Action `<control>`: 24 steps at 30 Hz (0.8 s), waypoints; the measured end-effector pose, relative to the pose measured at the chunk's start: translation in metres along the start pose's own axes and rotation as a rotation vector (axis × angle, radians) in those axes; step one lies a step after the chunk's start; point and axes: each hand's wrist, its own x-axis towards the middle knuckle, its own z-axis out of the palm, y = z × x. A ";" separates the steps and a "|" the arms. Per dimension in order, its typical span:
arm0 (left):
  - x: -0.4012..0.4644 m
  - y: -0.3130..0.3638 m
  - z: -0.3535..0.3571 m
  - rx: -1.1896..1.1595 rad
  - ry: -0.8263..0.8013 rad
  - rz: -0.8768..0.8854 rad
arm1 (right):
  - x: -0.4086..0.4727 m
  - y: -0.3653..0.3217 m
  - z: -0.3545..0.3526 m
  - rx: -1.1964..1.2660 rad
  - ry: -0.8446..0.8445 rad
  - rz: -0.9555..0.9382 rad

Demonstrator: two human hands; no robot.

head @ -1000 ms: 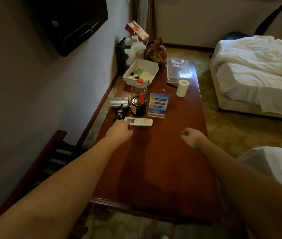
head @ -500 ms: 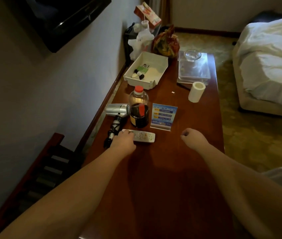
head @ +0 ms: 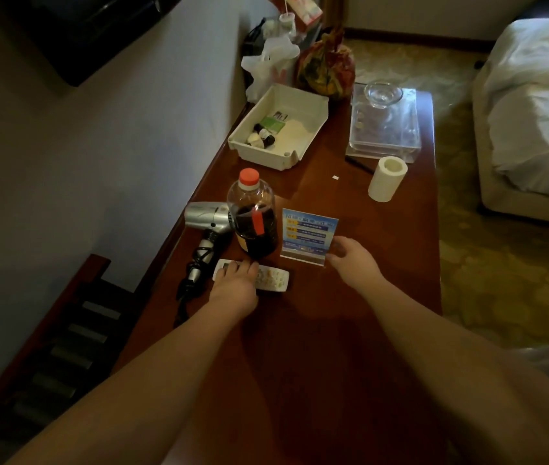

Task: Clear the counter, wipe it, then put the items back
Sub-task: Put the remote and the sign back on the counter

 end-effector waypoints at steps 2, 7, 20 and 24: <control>0.000 0.001 0.003 0.010 0.017 -0.012 | 0.001 -0.001 0.004 0.022 -0.010 -0.007; -0.002 0.005 0.012 0.015 0.059 -0.073 | -0.004 0.000 0.014 0.064 -0.029 0.007; -0.106 0.003 0.041 -0.751 0.039 -0.406 | -0.094 0.022 0.039 0.089 0.020 -0.016; -0.160 -0.006 0.047 -0.941 0.031 -0.513 | -0.143 0.026 0.044 0.214 -0.036 0.022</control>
